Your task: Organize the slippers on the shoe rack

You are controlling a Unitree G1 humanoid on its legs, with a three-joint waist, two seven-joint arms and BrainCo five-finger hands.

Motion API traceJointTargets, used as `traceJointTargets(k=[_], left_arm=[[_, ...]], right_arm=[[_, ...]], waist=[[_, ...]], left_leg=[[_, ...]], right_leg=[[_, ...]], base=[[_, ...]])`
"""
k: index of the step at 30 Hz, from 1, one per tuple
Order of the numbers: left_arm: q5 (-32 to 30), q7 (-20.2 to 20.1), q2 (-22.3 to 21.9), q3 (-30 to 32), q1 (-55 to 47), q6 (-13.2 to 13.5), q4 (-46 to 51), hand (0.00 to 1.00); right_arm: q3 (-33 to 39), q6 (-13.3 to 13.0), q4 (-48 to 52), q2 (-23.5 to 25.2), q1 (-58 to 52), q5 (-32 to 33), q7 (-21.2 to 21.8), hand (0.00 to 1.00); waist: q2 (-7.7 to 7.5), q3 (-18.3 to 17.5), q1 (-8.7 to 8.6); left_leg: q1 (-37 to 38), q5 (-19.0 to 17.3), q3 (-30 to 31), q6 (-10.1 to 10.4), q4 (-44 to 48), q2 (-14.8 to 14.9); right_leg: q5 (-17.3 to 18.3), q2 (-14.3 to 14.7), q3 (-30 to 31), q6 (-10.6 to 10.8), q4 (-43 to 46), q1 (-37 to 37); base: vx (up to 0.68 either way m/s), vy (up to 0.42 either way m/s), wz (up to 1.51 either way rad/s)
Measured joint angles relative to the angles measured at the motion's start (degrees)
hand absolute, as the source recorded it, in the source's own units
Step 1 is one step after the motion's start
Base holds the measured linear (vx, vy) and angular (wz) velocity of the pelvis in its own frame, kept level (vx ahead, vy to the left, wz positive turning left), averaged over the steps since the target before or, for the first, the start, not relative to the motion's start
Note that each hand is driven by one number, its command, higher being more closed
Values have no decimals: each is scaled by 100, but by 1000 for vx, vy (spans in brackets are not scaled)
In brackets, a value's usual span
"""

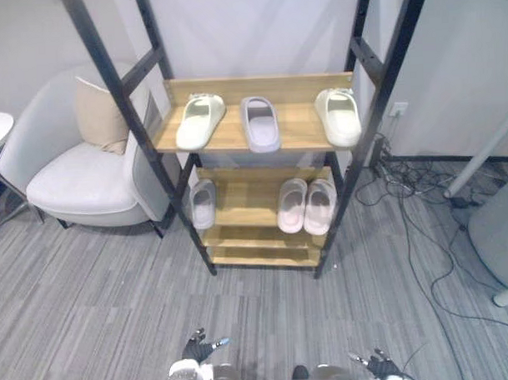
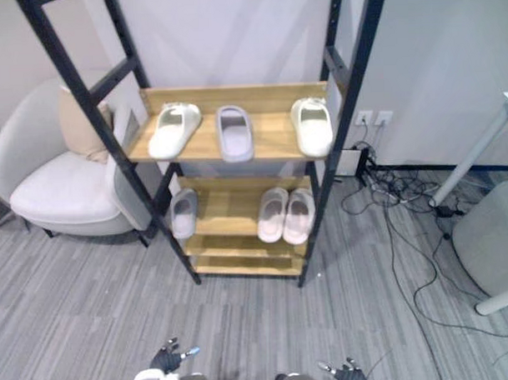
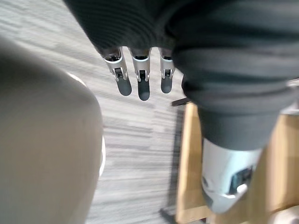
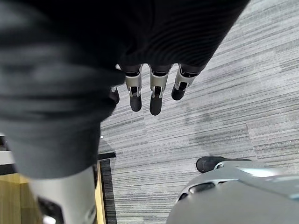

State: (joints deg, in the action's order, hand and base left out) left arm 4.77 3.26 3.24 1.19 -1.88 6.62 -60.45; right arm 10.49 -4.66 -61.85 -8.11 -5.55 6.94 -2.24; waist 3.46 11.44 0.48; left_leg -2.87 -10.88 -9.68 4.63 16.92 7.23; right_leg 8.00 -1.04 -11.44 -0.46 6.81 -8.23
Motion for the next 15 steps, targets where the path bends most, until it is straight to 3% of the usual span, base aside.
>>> traceJointTargets(k=[1,5,8,10,12,13,15], left_arm=[[9,1,-19,-5,-16,26,-15,0],[25,-8,176,-113,39,24,-122,0],[31,-13,201,-217,90,17,-220,0],[22,-26,184,-240,103,14,-245,0],[29,-28,152,-296,105,5,-319,0],[28,-29,177,-458,99,-8,-328,0],[14,-46,299,-659,58,-40,-333,0]], right_arm=[[-12,2,-8,2,-29,-2,-14,0],[-179,-3,-45,115,-61,-5,-18,0],[-180,2,-61,147,-28,-25,-6,0],[-180,1,-68,107,25,-30,12,0],[-182,6,-94,60,109,-32,49,0],[-179,2,-87,82,122,-31,80,0],[-183,2,-85,124,113,-32,93,0]], waist=[[-6,-18,26],[-290,-163,23],[-343,-187,48],[-288,-216,105],[-247,-249,129],[-281,-261,99],[-392,-329,-19]], left_leg=[[168,538,4,-82,-325,-77],[277,585,-107,-236,-571,-451],[461,452,-151,-397,-582,-623],[638,277,-271,-426,-684,-632],[1000,184,-471,-405,-1088,-652],[1300,184,-495,-420,-1238,-689],[1482,169,-486,-431,-1345,-729]], right_leg=[[41,-25,125,141,-10,-109],[18,-326,146,241,-264,-230],[149,-521,184,383,-209,-375],[353,-591,326,531,322,-195],[613,-705,464,697,1779,414],[676,-882,359,703,2656,755],[939,-1085,62,603,3104,971]], base=[[351,173,-21],[339,133,2],[221,61,1],[154,62,-36],[113,84,-46],[111,50,-21],[144,-24,2]])
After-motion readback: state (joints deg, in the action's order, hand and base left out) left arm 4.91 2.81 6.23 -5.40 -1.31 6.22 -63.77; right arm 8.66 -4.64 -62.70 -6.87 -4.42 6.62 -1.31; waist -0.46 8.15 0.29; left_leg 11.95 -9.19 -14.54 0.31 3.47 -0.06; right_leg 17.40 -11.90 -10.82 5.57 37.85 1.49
